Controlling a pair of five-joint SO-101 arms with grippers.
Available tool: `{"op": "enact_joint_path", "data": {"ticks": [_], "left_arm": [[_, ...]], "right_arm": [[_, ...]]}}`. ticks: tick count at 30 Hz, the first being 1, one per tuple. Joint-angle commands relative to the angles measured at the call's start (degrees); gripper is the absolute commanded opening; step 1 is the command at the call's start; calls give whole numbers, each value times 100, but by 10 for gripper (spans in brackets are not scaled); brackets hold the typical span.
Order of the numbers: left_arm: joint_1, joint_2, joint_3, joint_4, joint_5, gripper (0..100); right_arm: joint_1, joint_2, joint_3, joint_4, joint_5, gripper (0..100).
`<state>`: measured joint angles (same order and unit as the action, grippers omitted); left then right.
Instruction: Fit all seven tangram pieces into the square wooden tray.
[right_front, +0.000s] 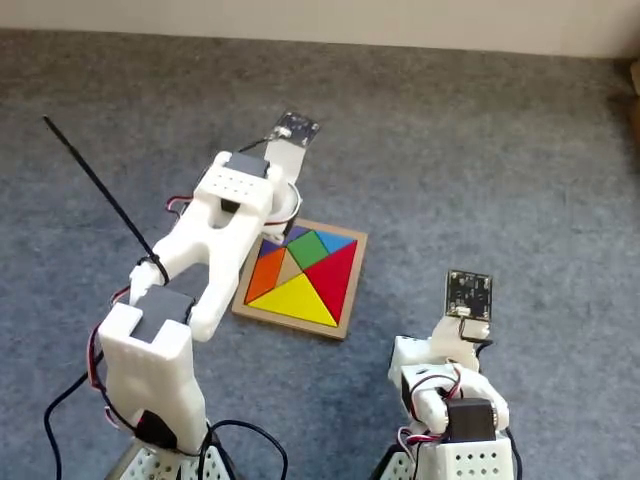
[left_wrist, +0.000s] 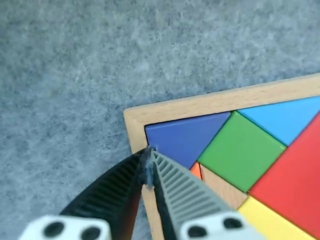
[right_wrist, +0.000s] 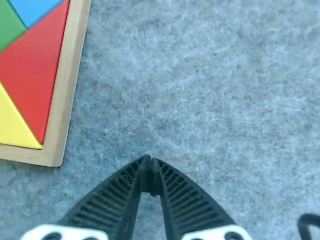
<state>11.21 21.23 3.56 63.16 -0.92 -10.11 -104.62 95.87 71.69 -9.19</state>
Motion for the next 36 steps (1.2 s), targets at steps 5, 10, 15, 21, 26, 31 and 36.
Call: {"op": "enact_joint_path", "data": {"ticks": [5,10,15,21,26,31,36], "left_arm": [[-22,-1648,1727,-1468,123,5],[-13,-2378,2571,-2022,-167,5],[-13,-2765,2976,-2365,-193,5],[-13,-3248,3635,-3086,-193,5],[-13,-3881,4400,-3868,-202,5],[-13,-4426,5112,-4642,-202,5],[-13,-4848,5877,-5705,-202,5]], "right_arm": [[-48,-110,840,31,-53,6],[-48,-110,840,31,-53,6],[-48,-110,840,31,-53,6],[-48,-110,840,31,-53,6],[-48,-110,840,31,-53,6],[-48,-110,840,31,-53,6],[-48,-110,840,31,-53,6]]}}
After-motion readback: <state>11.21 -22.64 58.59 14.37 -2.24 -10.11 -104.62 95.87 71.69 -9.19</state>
